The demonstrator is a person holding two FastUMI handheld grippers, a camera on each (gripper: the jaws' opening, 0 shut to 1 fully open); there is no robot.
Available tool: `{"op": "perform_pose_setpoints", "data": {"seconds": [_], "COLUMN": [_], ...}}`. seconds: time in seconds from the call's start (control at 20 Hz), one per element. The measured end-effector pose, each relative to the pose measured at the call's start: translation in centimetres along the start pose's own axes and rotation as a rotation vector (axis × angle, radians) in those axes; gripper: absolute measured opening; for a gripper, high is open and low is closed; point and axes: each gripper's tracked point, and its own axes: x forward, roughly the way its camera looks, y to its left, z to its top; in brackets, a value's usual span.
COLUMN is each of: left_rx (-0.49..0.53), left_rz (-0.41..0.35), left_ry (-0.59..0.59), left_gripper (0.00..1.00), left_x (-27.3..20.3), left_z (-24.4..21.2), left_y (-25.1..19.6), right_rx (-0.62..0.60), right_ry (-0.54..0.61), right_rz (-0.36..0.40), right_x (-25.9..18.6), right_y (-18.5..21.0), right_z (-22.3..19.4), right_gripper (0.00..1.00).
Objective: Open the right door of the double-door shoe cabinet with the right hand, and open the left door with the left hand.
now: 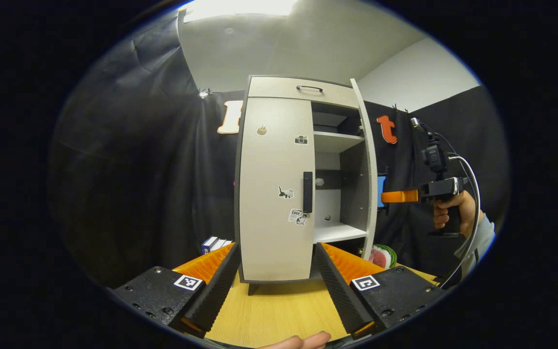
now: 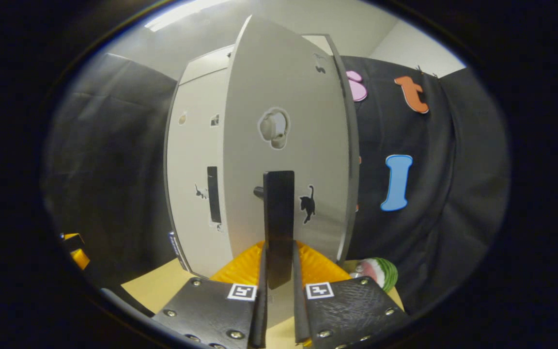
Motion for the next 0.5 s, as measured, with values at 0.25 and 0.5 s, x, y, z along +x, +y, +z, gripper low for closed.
{"op": "perform_pose_setpoints", "data": {"seconds": [0.25, 0.5], "left_rx": [0.000, -0.016], "left_rz": [-0.034, -0.070], "left_ry": [0.003, 0.026], "left_gripper": [0.96, 0.96], "left_x": [0.5, 1.3], "left_z": [-0.3, -1.8], "left_y": [-1.9, -3.7], "right_rx": [0.018, -0.031], "right_ry": [-0.011, 0.003], "right_rz": [-0.059, -0.245], "right_x": [-0.8, -0.9], "right_y": [-2.3, -9.0], "right_z": [0.0, -0.7], "right_gripper": [0.22, 0.05]}}
